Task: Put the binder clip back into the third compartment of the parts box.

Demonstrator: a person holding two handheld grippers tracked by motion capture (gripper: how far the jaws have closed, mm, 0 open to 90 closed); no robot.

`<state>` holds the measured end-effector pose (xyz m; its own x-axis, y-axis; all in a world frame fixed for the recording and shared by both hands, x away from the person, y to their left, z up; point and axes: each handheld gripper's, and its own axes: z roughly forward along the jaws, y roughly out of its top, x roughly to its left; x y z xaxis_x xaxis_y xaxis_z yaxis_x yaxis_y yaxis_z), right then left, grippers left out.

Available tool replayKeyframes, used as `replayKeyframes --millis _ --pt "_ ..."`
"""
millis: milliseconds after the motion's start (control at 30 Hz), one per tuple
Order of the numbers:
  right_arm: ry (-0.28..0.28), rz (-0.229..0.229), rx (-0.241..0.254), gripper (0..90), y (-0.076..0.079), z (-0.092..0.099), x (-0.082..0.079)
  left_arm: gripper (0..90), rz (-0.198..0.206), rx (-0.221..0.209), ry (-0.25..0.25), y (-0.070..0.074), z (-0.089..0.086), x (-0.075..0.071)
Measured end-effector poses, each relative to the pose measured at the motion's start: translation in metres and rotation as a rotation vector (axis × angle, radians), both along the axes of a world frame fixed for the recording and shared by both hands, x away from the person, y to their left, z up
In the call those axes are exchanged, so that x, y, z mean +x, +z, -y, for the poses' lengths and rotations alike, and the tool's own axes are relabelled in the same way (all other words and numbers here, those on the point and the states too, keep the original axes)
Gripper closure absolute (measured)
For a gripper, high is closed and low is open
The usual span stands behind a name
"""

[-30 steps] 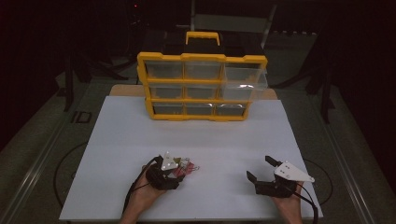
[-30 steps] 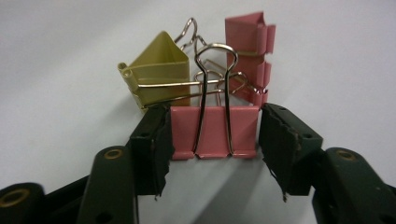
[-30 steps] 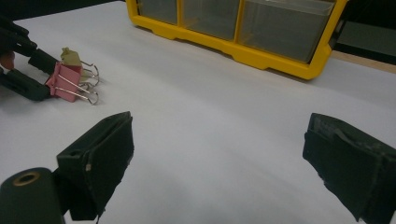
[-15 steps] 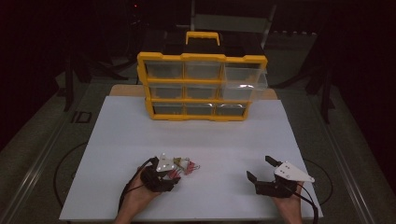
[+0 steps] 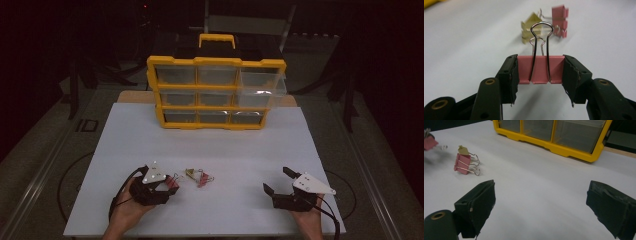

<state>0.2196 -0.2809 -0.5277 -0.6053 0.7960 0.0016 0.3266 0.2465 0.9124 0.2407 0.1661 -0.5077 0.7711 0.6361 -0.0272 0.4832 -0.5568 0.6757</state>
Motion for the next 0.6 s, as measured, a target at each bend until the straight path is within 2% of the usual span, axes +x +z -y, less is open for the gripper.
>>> replayKeyframes --millis 133,300,467,600 --pt "0.004 0.000 0.006 8.4 0.000 0.000 0.000 50.3 0.025 -0.018 -0.005 0.013 -0.006 0.004" --pt "0.007 0.000 0.013 8.3 0.000 0.001 0.000 50.3 0.069 -0.004 -0.015 0.034 -0.010 0.012" --pt "0.009 0.002 0.017 8.4 0.000 0.001 0.000 50.3 0.092 -0.042 -0.032 0.055 -0.015 0.022" --pt "0.009 0.003 0.019 8.4 0.000 0.001 0.000 50.3 0.109 -0.036 -0.052 0.069 -0.015 0.030"
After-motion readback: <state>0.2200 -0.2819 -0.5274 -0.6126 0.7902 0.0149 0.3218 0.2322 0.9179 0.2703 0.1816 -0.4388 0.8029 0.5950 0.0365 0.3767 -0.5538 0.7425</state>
